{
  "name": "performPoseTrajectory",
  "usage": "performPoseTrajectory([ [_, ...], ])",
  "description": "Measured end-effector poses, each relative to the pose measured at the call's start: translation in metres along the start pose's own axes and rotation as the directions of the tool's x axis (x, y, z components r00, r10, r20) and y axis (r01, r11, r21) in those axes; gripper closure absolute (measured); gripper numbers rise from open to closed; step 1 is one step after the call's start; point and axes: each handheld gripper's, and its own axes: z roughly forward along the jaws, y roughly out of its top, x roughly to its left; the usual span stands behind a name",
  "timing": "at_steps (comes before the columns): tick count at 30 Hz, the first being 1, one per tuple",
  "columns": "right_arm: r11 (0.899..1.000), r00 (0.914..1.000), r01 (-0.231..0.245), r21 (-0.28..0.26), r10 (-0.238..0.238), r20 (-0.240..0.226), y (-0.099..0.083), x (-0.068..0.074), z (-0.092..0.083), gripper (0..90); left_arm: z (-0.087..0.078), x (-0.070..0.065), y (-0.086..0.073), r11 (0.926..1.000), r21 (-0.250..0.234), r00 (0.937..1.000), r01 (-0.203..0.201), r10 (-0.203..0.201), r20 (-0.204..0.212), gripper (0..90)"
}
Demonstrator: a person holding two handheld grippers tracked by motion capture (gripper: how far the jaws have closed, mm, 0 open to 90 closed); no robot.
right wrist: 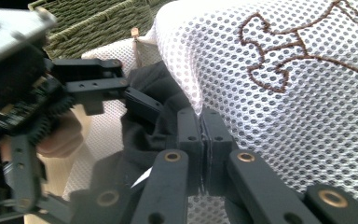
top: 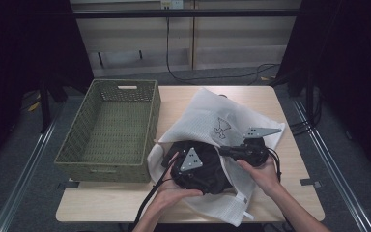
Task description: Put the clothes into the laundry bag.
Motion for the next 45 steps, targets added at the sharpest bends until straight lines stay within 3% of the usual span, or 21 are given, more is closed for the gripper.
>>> performPoseTrajectory([
  [6, 1.000, 0.9998, 0.016, -0.001, -0.016, 0.007, 0.001, 0.002, 0.000, 87.0, 0.014, -0.002, -0.011, 0.9958, 0.081, 0.9983, -0.043, 0.046, -0.037, 10.8],
  [8, 1.000, 0.9997, 0.022, -0.004, -0.022, 0.010, 0.002, 0.003, 0.000, 85.6, 0.013, -0.001, -0.010, 0.9952, 0.086, 0.9982, -0.047, 0.050, -0.032, 18.4],
  [11, 1.000, 0.9995, 0.026, -0.013, -0.026, 0.017, 0.003, 0.003, 0.000, 79.2, 0.015, -0.001, -0.011, 0.9972, 0.071, 0.9991, -0.022, 0.024, -0.036, 32.0],
  [16, 0.998, 0.9978, 0.066, -0.021, -0.066, -0.005, 0.005, 0.009, 0.001, 68.3, 0.018, 0.000, -0.010, 0.9967, 0.081, 0.9990, 0.003, 0.001, -0.044, 50.3],
  [19, 0.997, 0.9966, 0.082, -0.006, -0.082, 0.011, 0.005, 0.011, 0.003, 68.8, 0.020, 0.001, -0.011, 0.9976, 0.067, 0.9993, 0.014, -0.011, -0.037, 58.3],
  [22, 0.993, 0.9915, 0.117, 0.034, -0.119, 0.053, 0.002, 0.011, 0.007, 79.9, 0.020, 0.003, -0.010, 0.9974, 0.062, 0.9985, 0.036, -0.034, -0.044, 66.0],
  [23, 0.992, 0.9908, 0.123, 0.040, -0.125, 0.051, 0.001, 0.011, 0.008, 83.4, 0.019, 0.003, -0.009, 0.9968, 0.075, 0.9984, 0.026, -0.022, -0.052, 67.8],
  [25, 0.992, 0.9907, 0.122, 0.044, -0.124, 0.055, 0.002, 0.011, 0.007, 86.4, 0.020, 0.003, -0.006, 0.9977, 0.066, 0.9975, 0.016, -0.011, -0.069, 71.0],
  [31, 0.995, 0.9950, 0.095, 0.004, -0.095, 0.032, 0.009, 0.016, -0.001, 88.1, 0.025, 0.007, 0.000, 0.9984, 0.016, 0.9925, 0.055, -0.053, -0.111, 74.2],
  [33, 0.995, 0.9945, 0.099, -0.008, -0.099, 0.035, 0.012, 0.019, -0.004, 88.2, 0.029, 0.008, 0.003, 0.9978, 0.021, 0.9878, 0.063, -0.059, -0.144, 74.2],
  [37, 0.995, 0.9951, 0.095, -0.042, -0.093, 0.033, 0.017, 0.025, -0.010, 88.6, 0.032, 0.016, 0.010, 0.9961, -0.029, 0.9754, 0.083, -0.088, -0.202, 75.5],
  [39, 0.994, 0.9951, 0.095, -0.050, -0.094, 0.031, 0.018, 0.025, -0.012, 88.6, 0.032, 0.018, 0.013, 0.9947, -0.050, 0.9754, 0.090, -0.098, -0.197, 76.3],
  [40, 0.993, 0.9960, 0.089, -0.075, -0.088, 0.017, 0.022, 0.028, -0.017, 88.7, 0.028, 0.022, 0.020, 0.9921, -0.081, 0.9704, 0.095, -0.111, -0.215, 76.7],
  [41, 0.992, 0.9955, 0.094, -0.085, -0.093, 0.020, 0.024, 0.029, -0.019, 88.7, 0.028, 0.022, 0.020, 0.9921, -0.081, 0.9704, 0.095, -0.111, -0.215, 77.0],
  [42, 0.990, 0.9951, 0.098, -0.099, -0.097, 0.014, 0.027, 0.031, -0.022, 88.7, 0.023, 0.024, 0.030, 0.9872, -0.127, 0.9652, 0.096, -0.124, -0.230, 77.4],
  [43, 0.988, 0.9950, 0.100, -0.117, -0.099, 0.010, 0.031, 0.033, -0.027, 88.8, 0.021, 0.026, 0.033, 0.9855, -0.139, 0.9664, 0.098, -0.127, -0.223, 77.7],
  [45, 0.984, 0.9939, 0.109, -0.144, -0.110, 0.002, 0.037, 0.036, -0.032, 88.8, 0.017, 0.026, 0.044, 0.9820, -0.165, 0.9607, 0.093, -0.132, -0.244, 78.0],
])
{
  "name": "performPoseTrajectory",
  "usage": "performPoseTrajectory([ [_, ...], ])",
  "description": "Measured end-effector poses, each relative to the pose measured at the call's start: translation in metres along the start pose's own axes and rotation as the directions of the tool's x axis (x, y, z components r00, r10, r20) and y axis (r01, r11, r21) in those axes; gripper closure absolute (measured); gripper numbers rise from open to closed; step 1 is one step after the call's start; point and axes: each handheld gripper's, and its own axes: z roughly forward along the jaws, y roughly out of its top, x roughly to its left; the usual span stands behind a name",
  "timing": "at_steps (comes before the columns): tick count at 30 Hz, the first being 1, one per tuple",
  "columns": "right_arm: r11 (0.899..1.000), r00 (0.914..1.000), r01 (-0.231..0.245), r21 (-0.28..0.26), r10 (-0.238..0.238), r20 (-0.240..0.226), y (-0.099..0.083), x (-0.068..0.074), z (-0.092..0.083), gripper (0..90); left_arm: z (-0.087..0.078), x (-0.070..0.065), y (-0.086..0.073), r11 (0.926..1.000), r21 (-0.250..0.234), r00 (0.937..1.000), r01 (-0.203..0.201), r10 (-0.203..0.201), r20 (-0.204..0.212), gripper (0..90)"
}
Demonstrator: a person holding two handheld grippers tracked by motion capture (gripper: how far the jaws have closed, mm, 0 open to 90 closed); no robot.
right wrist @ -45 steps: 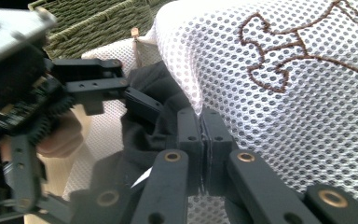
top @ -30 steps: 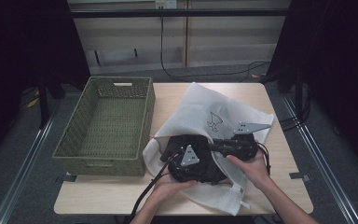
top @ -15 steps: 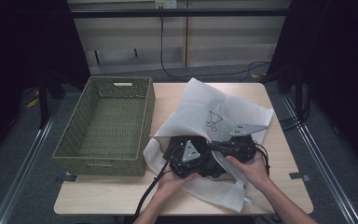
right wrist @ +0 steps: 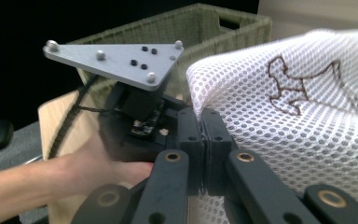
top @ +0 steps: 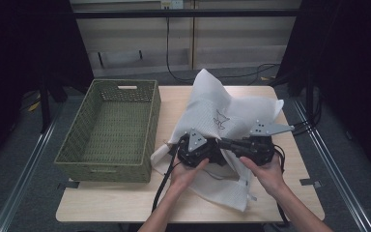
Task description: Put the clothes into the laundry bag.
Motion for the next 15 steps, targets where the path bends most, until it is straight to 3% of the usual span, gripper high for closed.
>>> performPoseTrajectory([
  [2, 1.000, 1.0000, 0.010, -0.013, -0.010, 0.002, 0.004, 0.002, -0.003, 88.8, -0.001, 0.000, 0.007, 0.9998, -0.016, 1.0000, -0.008, 0.008, 0.000, 78.4],
  [5, 0.997, 0.9997, 0.018, -0.071, -0.019, -0.013, 0.018, 0.008, -0.017, 88.9, -0.009, 0.000, 0.030, 0.9963, -0.085, 0.9997, -0.009, 0.007, -0.024, 78.9],
  [8, 0.995, 0.9994, 0.007, -0.096, -0.010, -0.032, 0.021, 0.008, -0.023, 88.9, -0.012, 0.003, 0.040, 0.9932, -0.115, 0.9996, -0.016, 0.014, -0.023, 79.1],
  [10, 0.996, 0.9996, 0.003, -0.085, -0.005, -0.028, 0.019, 0.006, -0.021, 88.9, -0.009, 0.004, 0.038, 0.9941, -0.108, 0.9996, -0.012, 0.009, -0.027, 78.8],
  [12, 0.999, 0.9995, -0.007, -0.054, 0.006, -0.031, 0.013, 0.003, -0.015, 88.9, 0.010, 0.005, 0.020, 0.9996, -0.019, 0.9993, -0.021, 0.020, -0.031, 78.6],
  [14, 0.999, 0.9994, -0.015, -0.029, 0.014, -0.031, 0.009, 0.000, -0.009, 88.9, 0.016, 0.005, 0.014, 0.9999, -0.009, 0.9996, -0.013, 0.013, -0.025, 78.4],
  [15, 1.000, 0.9993, -0.027, 0.004, 0.027, -0.027, 0.001, -0.004, -0.002, 88.9, 0.024, 0.008, 0.001, 0.9999, -0.006, 0.9997, 0.014, -0.015, -0.019, 78.3],
])
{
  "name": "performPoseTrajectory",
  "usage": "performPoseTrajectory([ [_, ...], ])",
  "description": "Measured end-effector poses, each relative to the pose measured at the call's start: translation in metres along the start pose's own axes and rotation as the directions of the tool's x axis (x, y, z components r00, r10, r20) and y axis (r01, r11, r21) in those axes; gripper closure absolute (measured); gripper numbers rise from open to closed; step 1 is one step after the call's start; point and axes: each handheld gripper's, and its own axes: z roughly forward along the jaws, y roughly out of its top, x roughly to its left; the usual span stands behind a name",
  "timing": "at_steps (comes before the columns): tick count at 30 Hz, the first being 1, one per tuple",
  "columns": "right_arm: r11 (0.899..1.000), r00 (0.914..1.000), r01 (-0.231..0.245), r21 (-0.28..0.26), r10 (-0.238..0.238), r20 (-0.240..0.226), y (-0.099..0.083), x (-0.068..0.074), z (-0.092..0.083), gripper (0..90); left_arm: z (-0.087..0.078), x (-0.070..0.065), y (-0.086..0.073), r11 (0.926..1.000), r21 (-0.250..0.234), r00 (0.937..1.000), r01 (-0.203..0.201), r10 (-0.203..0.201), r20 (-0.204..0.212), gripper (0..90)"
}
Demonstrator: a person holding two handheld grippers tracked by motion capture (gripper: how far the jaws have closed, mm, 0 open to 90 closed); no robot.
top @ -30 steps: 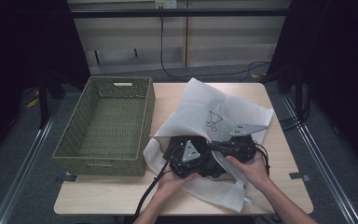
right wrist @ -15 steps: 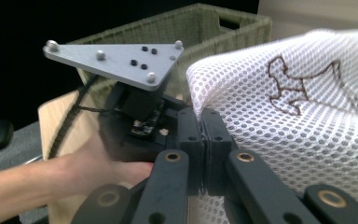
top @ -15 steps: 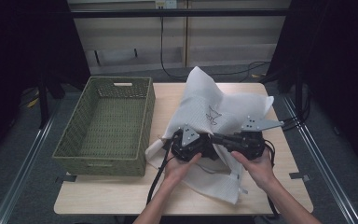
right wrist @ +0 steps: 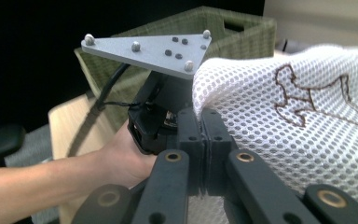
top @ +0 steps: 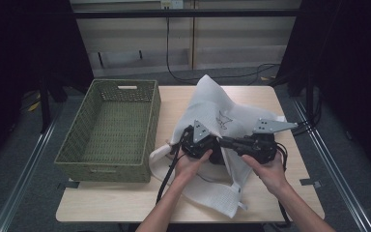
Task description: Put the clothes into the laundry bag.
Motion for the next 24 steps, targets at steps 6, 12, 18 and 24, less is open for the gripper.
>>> performPoseTrajectory([
  [6, 0.996, 0.9987, -0.051, 0.077, 0.051, 0.000, -0.024, -0.015, 0.017, 89.0, 0.010, 0.007, -0.007, 0.9981, 0.060, 0.9999, -0.014, 0.014, 0.009, 77.5],
  [12, 0.992, 0.9984, -0.056, 0.113, 0.056, 0.002, -0.031, -0.015, 0.025, 88.9, 0.020, 0.012, -0.020, 0.9972, 0.074, 0.9999, 0.003, -0.004, 0.015, 78.1],
  [18, 0.989, 0.9975, -0.070, 0.128, 0.071, 0.000, -0.037, -0.021, 0.028, 88.9, 0.010, 0.013, -0.018, 0.9977, 0.067, 0.9983, 0.011, -0.015, 0.057, 68.5],
  [24, 0.987, 0.9973, -0.073, 0.144, 0.073, 0.004, -0.042, -0.024, 0.031, 88.7, -0.016, 0.016, -0.017, 0.9978, 0.065, 0.9920, 0.015, -0.023, 0.124, 47.4],
])
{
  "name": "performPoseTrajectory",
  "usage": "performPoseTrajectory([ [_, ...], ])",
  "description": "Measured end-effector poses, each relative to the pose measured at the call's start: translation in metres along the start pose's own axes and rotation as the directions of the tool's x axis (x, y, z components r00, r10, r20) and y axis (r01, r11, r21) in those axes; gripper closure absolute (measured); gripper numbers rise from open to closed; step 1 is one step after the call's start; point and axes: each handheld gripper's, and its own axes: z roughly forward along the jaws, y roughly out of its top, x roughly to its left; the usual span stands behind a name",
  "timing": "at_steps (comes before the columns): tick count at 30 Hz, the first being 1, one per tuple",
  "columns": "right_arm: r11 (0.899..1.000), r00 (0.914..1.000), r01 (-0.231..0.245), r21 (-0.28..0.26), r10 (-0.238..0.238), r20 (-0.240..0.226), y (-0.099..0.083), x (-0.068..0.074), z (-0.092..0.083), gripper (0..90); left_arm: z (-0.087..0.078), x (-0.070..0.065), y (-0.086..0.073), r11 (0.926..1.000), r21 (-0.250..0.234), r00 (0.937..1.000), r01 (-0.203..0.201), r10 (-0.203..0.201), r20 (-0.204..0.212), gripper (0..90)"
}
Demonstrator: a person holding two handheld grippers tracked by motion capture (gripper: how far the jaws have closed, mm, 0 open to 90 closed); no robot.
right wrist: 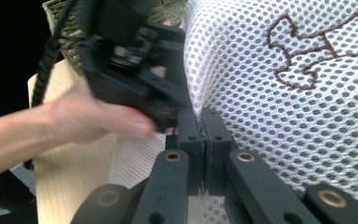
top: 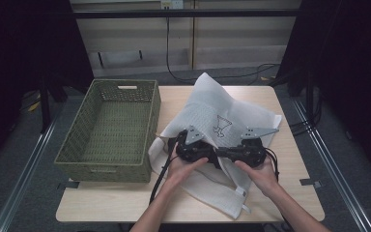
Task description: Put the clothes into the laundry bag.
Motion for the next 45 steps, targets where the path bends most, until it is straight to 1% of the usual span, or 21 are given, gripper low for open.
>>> performPoseTrajectory([
  [1, 1.000, 1.0000, -0.003, 0.001, 0.003, 0.001, 0.000, 0.000, 0.000, 88.6, -0.010, -0.001, -0.002, 0.9997, -0.022, 0.9999, -0.009, 0.009, 0.010, 42.0],
  [3, 1.000, 1.0000, -0.002, 0.002, 0.002, 0.005, 0.000, 0.000, -0.001, 88.6, -0.027, -0.002, -0.004, 0.9989, -0.036, 0.9995, -0.029, 0.028, -0.015, 38.7],
  [5, 1.000, 1.0000, 0.000, -0.001, 0.000, 0.010, 0.000, -0.001, -0.002, 88.6, -0.039, 0.000, -0.006, 0.9990, -0.043, 0.9999, -0.012, 0.012, -0.002, 37.8],
  [7, 1.000, 0.9999, -0.001, 0.000, 0.001, 0.012, 0.000, -0.002, -0.003, 88.6, -0.051, 0.000, -0.009, 0.9985, -0.042, 0.9991, -0.034, 0.032, -0.026, 35.0],
  [9, 1.000, 0.9999, 0.001, 0.002, -0.001, 0.017, 0.000, -0.002, -0.003, 88.6, -0.054, 0.002, -0.011, 0.9977, -0.056, 0.9990, -0.039, 0.038, -0.024, 34.2],
  [10, 1.000, 0.9998, 0.000, 0.001, -0.001, 0.018, 0.000, -0.002, -0.003, 88.5, -0.059, 0.004, -0.015, 0.9986, -0.041, 0.9981, -0.033, 0.031, -0.053, 33.3],
  [12, 1.000, 0.9998, 0.003, 0.001, -0.003, 0.018, 0.000, -0.002, -0.003, 88.5, -0.062, 0.007, -0.019, 0.9993, -0.030, 0.9978, -0.024, 0.022, -0.062, 31.6],
  [14, 1.000, 0.9998, 0.006, 0.001, -0.006, 0.019, 0.000, -0.002, -0.003, 88.4, -0.062, 0.009, -0.025, 0.9992, -0.012, 0.9962, -0.037, 0.036, -0.080, 30.6],
  [15, 1.000, 0.9998, 0.006, 0.001, -0.006, 0.020, 0.000, -0.003, -0.004, 88.5, -0.060, 0.010, -0.027, 0.9997, -0.008, 0.9961, -0.025, 0.024, -0.085, 29.6],
  [18, 1.000, 0.9996, 0.004, 0.006, -0.004, 0.028, -0.001, -0.004, -0.005, 88.4, -0.051, 0.011, -0.031, 0.9986, 0.045, 0.9933, -0.027, 0.032, -0.111, 28.5],
  [20, 1.000, 0.9988, 0.008, 0.012, -0.009, 0.047, -0.002, -0.006, -0.006, 88.4, -0.043, 0.013, -0.030, 0.9984, 0.056, 0.9936, -0.011, 0.017, -0.111, 28.6],
  [22, 1.000, 0.9970, 0.011, 0.014, -0.012, 0.077, -0.002, -0.009, -0.008, 88.5, -0.038, 0.012, -0.029, 0.9975, 0.068, 0.9907, -0.021, 0.030, -0.133, 28.8],
  [26, 1.000, 0.9915, -0.005, -0.009, 0.006, 0.130, -0.003, -0.021, -0.020, 88.7, -0.038, 0.008, -0.029, 0.9969, 0.069, 0.9934, -0.037, 0.044, -0.106, 28.9],
  [27, 1.000, 0.9895, -0.020, -0.023, 0.023, 0.143, -0.003, -0.026, -0.024, 88.8, -0.039, 0.006, -0.028, 0.9973, 0.064, 0.9932, -0.034, 0.041, -0.109, 29.4],
  [29, 0.999, 0.9851, -0.031, -0.039, 0.037, 0.168, -0.003, -0.032, -0.030, 88.9, -0.042, 0.004, -0.026, 0.9987, 0.049, 0.9972, -0.018, 0.021, -0.072, 29.5],
  [33, 0.996, 0.9763, -0.053, -0.069, 0.066, 0.206, -0.003, -0.044, -0.042, 88.8, -0.048, 0.000, -0.024, 0.9981, 0.021, 0.9967, -0.058, 0.059, -0.055, 33.8],
  [34, 0.995, 0.9753, -0.060, -0.075, 0.075, 0.208, -0.004, -0.046, -0.044, 88.8, -0.050, -0.001, -0.024, 0.9965, 0.038, 0.9937, -0.075, 0.078, -0.080, 34.3],
  [35, 0.995, 0.9748, -0.065, -0.077, 0.080, 0.208, -0.004, -0.046, -0.045, 88.8, -0.049, 0.000, -0.025, 0.9966, 0.038, 0.9943, -0.073, 0.076, -0.075, 35.9],
  [37, 0.995, 0.9798, -0.053, -0.082, 0.068, 0.188, -0.004, -0.044, -0.044, 88.7, -0.048, 0.001, -0.027, 0.9954, 0.063, 0.9920, -0.073, 0.079, -0.098, 36.5],
  [42, 0.997, 0.9917, -0.017, -0.074, 0.026, 0.126, 0.002, -0.033, -0.036, 82.0, -0.029, 0.010, -0.042, 0.9789, 0.190, 0.9789, -0.075, 0.108, -0.173, 41.6],
  [45, 0.997, 0.9932, 0.015, -0.081, -0.005, 0.116, 0.009, -0.026, -0.031, 71.0, -0.025, 0.014, -0.043, 0.9801, 0.193, 0.9776, -0.046, 0.084, -0.193, 61.9],
])
